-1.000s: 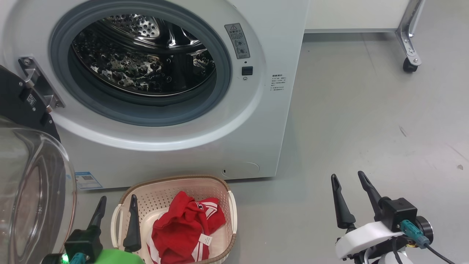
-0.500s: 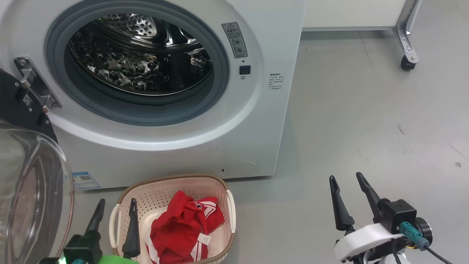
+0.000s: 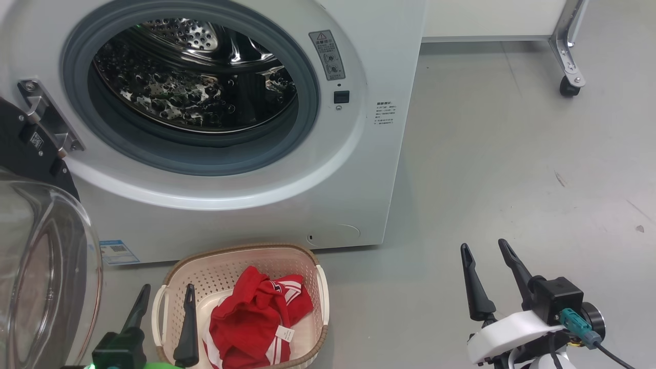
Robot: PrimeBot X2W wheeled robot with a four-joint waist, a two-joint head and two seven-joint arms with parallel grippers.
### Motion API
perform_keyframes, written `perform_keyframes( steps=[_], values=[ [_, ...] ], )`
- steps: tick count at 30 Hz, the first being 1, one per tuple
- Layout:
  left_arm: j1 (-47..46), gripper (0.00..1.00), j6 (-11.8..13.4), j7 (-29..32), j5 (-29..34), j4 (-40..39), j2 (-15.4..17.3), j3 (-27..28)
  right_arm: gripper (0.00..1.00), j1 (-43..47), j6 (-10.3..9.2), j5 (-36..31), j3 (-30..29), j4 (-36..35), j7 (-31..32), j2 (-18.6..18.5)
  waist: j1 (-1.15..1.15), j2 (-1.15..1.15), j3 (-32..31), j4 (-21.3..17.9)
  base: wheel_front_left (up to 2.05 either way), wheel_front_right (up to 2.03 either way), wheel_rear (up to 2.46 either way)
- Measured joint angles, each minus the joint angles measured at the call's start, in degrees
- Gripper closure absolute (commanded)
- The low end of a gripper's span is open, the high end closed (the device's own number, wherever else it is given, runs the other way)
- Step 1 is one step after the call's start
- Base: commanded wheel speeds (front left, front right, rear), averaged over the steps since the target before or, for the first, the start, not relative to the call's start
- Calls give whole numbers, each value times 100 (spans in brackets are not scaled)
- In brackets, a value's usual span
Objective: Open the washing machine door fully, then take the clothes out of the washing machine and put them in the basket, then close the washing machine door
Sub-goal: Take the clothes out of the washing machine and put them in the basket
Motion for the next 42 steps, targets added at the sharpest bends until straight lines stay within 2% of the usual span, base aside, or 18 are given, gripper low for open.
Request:
perform_keyframes(
  steps=[18,42],
  values=[
    [124,0,8,221,104,-276,-7,26,0,61,-26,0,-5,-89,49,-1,0,0,17,27,-46,46,0],
    [159,0,10,386,104,-605,-23,-8,0,62,-51,2,-15,-152,74,9,0,0,87,39,-112,112,0]
  ],
)
